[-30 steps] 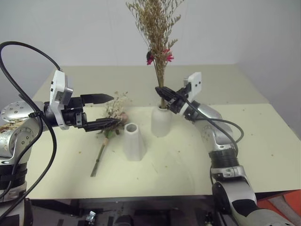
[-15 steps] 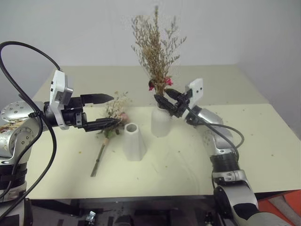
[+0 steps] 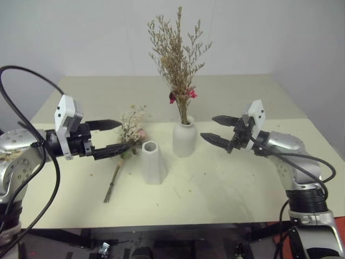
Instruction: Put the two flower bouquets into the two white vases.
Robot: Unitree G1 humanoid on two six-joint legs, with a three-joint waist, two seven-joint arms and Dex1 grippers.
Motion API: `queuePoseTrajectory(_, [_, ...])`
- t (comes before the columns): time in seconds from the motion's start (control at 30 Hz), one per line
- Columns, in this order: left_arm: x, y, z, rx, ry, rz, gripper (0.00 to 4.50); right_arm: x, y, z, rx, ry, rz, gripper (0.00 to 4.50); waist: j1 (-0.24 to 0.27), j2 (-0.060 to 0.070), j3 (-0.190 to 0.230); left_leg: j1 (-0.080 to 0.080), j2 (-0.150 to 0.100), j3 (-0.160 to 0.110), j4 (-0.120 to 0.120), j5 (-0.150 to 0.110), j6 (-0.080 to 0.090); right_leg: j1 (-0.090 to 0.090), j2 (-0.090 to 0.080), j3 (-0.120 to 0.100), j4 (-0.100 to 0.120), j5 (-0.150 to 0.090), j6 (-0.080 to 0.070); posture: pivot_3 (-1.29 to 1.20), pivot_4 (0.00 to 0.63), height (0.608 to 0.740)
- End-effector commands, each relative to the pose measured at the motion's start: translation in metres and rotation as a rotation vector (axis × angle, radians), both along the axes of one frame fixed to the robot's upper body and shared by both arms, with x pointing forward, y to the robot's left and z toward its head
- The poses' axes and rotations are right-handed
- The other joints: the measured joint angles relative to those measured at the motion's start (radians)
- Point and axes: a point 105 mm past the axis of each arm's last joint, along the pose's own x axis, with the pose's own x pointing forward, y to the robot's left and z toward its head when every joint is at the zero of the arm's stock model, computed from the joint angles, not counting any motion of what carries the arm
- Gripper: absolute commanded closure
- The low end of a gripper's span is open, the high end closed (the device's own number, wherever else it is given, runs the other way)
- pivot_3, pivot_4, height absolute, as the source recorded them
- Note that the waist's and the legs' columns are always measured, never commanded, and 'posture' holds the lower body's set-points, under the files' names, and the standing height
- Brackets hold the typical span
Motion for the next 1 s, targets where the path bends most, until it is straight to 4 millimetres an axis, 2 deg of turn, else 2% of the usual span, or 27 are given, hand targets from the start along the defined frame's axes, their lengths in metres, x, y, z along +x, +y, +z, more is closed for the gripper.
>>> queuePoseTrajectory(0.03, [-0.004, 0.012, -0.002, 0.077, 0.016, 0.122, 0.0, -0.018, -0.002, 0.025, -0.015, -0.064, 0.104, 0.07, 0.003, 0.0, 0.0, 0.0, 0.0, 0.0, 0.0, 0.0, 0.0, 0.0, 0.0, 0.0, 0.0, 0.0, 0.0, 0.0, 0.15, 0.74])
queuePoseTrajectory(0.23, [0.004, 0.023, -0.046, 0.296, 0.251, 0.347, 0.0, -0.033, 0.001, 0.036, -0.074, -0.078, 0.242, 0.07, 0.007, -0.001, 0.0, 0.0, 0.0, 0.0, 0.0, 0.0, 0.0, 0.001, 0.0, 0.0, 0.0, 0.0, 0.0, 0.0, 0.15, 0.74])
queuePoseTrajectory(0.37, [0.012, 0.022, -0.062, 0.341, 0.362, 0.447, 0.0, -0.042, 0.005, 0.042, -0.108, -0.097, 0.345, 0.07, 0.008, -0.001, 0.0, 0.0, -0.001, 0.0, 0.0, 0.0, 0.0, 0.001, 0.0, -0.001, -0.001, 0.0, 0.001, 0.0, 0.15, 0.74])
queuePoseTrajectory(0.5, [0.028, 0.017, -0.084, 0.371, 0.436, 0.521, 0.0, -0.05, 0.006, 0.045, -0.144, -0.112, 0.44, 0.07, 0.009, -0.001, 0.0, -0.001, -0.001, 0.0, 0.0, 0.0, 0.0, 0.001, -0.001, -0.001, -0.001, 0.0, 0.001, 0.0, 0.15, 0.74])
queuePoseTrajectory(0.7, [0.051, 0.01, -0.118, 0.435, 0.487, 0.597, 0.0, -0.05, 0.009, 0.048, -0.141, -0.126, 0.45, 0.07, 0.008, -0.001, 0.0, -0.001, -0.001, 0.0, 0.0, 0.0, 0.0, 0.001, -0.001, -0.001, -0.001, 0.0, 0.001, 0.0, 0.15, 0.74])
queuePoseTrajectory(0.8, [0.056, 0.009, -0.126, 0.44, 0.499, 0.618, 0.0, -0.052, 0.01, 0.048, -0.138, -0.129, 0.451, 0.07, 0.012, -0.001, 0.0, 0.001, -0.002, 0.0, 0.0, 0.0, 0.0, 0.002, -0.001, -0.001, 0.0, 0.0, 0.001, 0.0, 0.15, 0.74])
queuePoseTrajectory(1.0, [0.063, 0.011, -0.123, 0.42, 0.486, 0.635, 1.83, -0.055, 0.008, 0.049, -0.136, -0.127, 0.438, 0.0, 0.018, -0.001, 0.0, 0.006, -0.002, 0.0, 0.0, 0.0, 0.0, 0.006, -0.001, 0.0, 0.001, 0.0, 0.001, 0.0, 0.15, 0.74])
